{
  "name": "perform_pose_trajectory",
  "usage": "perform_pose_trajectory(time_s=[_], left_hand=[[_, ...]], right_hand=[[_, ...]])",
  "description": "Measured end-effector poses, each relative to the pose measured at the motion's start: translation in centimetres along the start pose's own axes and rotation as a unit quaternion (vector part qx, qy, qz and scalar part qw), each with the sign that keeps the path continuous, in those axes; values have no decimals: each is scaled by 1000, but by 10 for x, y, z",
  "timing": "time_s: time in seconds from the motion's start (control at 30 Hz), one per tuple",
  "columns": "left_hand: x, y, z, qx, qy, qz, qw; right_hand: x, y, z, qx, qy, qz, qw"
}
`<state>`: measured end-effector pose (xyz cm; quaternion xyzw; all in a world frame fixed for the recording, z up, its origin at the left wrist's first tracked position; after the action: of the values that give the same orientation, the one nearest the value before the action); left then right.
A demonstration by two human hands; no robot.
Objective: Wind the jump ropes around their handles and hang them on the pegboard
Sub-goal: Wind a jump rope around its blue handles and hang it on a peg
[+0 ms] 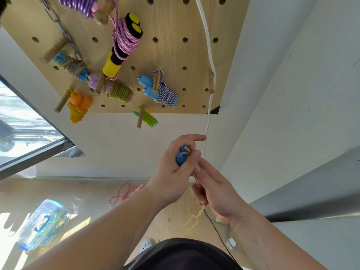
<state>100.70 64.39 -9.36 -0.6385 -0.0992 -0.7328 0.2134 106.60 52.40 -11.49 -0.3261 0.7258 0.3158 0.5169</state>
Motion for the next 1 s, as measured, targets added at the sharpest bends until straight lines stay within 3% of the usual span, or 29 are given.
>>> perform_pose_trajectory(time_s=[0.13,0.27,0.5,0.6,0.67,0.73,0.77,0.8,0.87,1.0], left_hand=[[4,2,0,47,-21,-69,996],[-4,3,-2,109,-107,-124,980],[-8,-6,-1,161,-201,-97,961],[-15,-13,-2,150,-170,0,974],[-19,-25,-2,114,-30,217,969],[-16,-32,0,15,160,426,890],[-14,-34,1,-50,207,477,853],[-9,-33,2,-117,197,511,828],[3,-29,4,-201,90,537,814],[6,-28,2,-220,-15,477,851]], right_hand=[[-5,1,0,32,-17,58,998],[-8,1,0,54,-9,48,997],[-6,-2,-3,81,-28,-46,995],[-5,-5,-4,96,-21,-57,994],[-3,-7,-6,93,-10,-58,994],[-1,-8,-8,82,-1,-59,995],[0,-8,-9,76,3,-58,995],[1,-9,-10,72,6,-55,996],[0,-10,-10,61,13,-47,997],[-2,-14,-13,29,26,-41,998]])
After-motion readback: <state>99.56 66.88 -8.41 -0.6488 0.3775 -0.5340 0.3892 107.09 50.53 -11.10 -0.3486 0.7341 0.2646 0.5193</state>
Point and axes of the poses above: each hand's wrist, its own z-axis towards the middle knuckle, its own y-axis out of the palm, x = y × z, the point moved 1 cm from there along z, towards the middle knuckle, and after that the axes turned 1 degree about z, right-handed, at the moved point
